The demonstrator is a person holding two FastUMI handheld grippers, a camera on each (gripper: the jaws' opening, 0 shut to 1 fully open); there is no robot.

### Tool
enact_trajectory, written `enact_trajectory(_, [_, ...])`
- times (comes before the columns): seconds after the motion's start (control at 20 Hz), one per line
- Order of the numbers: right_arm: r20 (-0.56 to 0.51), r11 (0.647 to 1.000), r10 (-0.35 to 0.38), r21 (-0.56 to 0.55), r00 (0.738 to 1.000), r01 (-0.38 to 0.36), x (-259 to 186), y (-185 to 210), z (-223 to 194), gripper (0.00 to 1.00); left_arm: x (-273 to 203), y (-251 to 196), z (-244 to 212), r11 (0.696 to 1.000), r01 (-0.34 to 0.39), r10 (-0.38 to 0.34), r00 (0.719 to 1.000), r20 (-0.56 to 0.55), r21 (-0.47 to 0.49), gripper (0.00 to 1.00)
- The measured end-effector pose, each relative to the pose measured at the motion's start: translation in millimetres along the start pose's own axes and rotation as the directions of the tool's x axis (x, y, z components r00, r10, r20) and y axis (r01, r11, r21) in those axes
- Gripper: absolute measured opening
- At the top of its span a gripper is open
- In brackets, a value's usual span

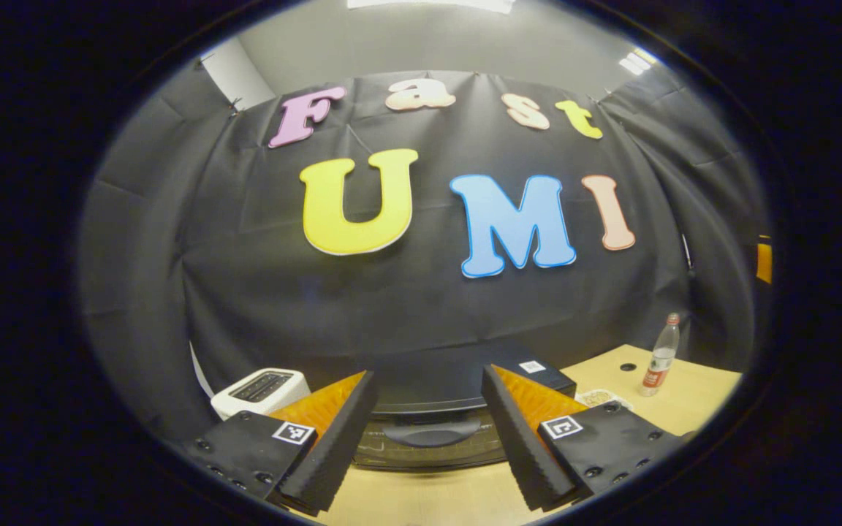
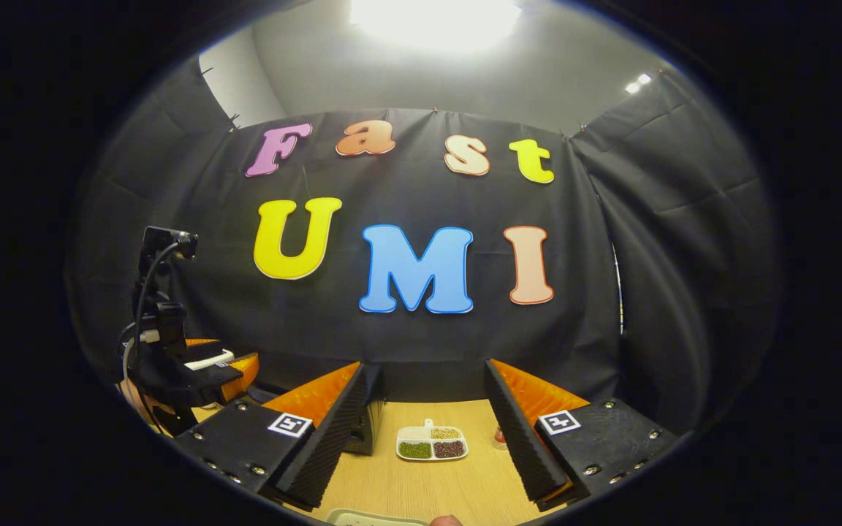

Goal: Open the electric oven with the left hand, put the food in, and close the electric oven.

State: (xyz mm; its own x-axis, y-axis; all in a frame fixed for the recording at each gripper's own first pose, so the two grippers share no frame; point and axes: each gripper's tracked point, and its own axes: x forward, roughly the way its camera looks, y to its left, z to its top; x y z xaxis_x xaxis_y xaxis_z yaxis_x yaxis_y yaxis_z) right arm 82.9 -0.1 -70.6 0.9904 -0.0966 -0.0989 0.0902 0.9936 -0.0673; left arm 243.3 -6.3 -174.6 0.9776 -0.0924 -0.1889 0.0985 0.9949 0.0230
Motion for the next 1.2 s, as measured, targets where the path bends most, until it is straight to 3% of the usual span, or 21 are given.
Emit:
enact_trajectory(0.3, [-0.058, 0.998, -0.066, -0.027, 0.996, 0.064, 7.6, -2.7, -14.6, 0.97, 44.9, 0.9, -48.8, 1.000, 0.016, -0.016, 0.997, -0.069, -0.005, 1.00])
enact_trajectory(0.4, [-0.063, 0.996, -0.076, -0.048, 0.995, 0.073, 7.7, -2.2, -14.3, 0.97, 56.2, -0.2, -61.0, 1.000, 0.015, -0.016, 0.996, -0.087, -0.007, 0.97])
enact_trajectory(0.65, [-0.075, 0.992, -0.085, -0.101, 0.994, 0.078, 5.8, -1.9, -15.3, 0.97, 66.0, -3.0, -92.9, 0.999, 0.001, -0.008, 0.989, -0.149, -0.044, 1.00])
enact_trajectory(0.7, [-0.078, 0.991, -0.084, -0.106, 0.993, 0.076, 4.2, -1.7, -16.0, 0.97, 67.6, -3.2, -87.5, 0.999, -0.002, -0.004, 0.993, -0.121, -0.047, 0.95])
enact_trajectory(0.75, [-0.081, 0.991, -0.085, -0.110, 0.993, 0.076, 2.7, -2.1, -15.3, 0.97, 67.2, -3.8, -92.6, 0.999, -0.007, 0.001, 0.991, -0.137, -0.044, 0.91])
enact_trajectory(0.8, [-0.082, 0.991, -0.084, -0.111, 0.993, 0.075, 0.9, -3.8, -16.3, 0.97, 66.4, -2.8, -88.9, 0.999, -0.010, 0.005, 0.993, -0.116, -0.042, 1.00])
enact_trajectory(0.9, [-0.078, 0.991, -0.085, -0.111, 0.993, 0.076, -3.2, -6.3, -13.6, 0.97, 59.5, -2.8, -91.9, 0.999, -0.017, 0.012, 0.993, -0.118, -0.045, 0.97])
enact_trajectory(1.05, [-0.068, 0.992, -0.081, -0.103, 0.994, 0.074, -8.6, -10.8, -8.9, 0.97, 37.8, -4.2, -98.3, 0.999, -0.017, 0.012, 0.993, -0.115, -0.040, 1.00])
enact_trajectory(1.1, [-0.068, 0.992, -0.077, -0.103, 0.995, 0.070, -11.0, -12.4, -9.7, 0.97, 28.4, -4.3, -101.7, 0.999, -0.018, 0.013, 0.992, -0.124, -0.037, 0.91])
enact_trajectory(1.2, [-0.071, 0.993, -0.065, -0.102, 0.995, 0.058, -15.5, -14.2, -10.6, 0.97, 13.2, -5.1, -108.9, 0.999, -0.023, 0.018, 0.990, -0.142, -0.037, 1.00])
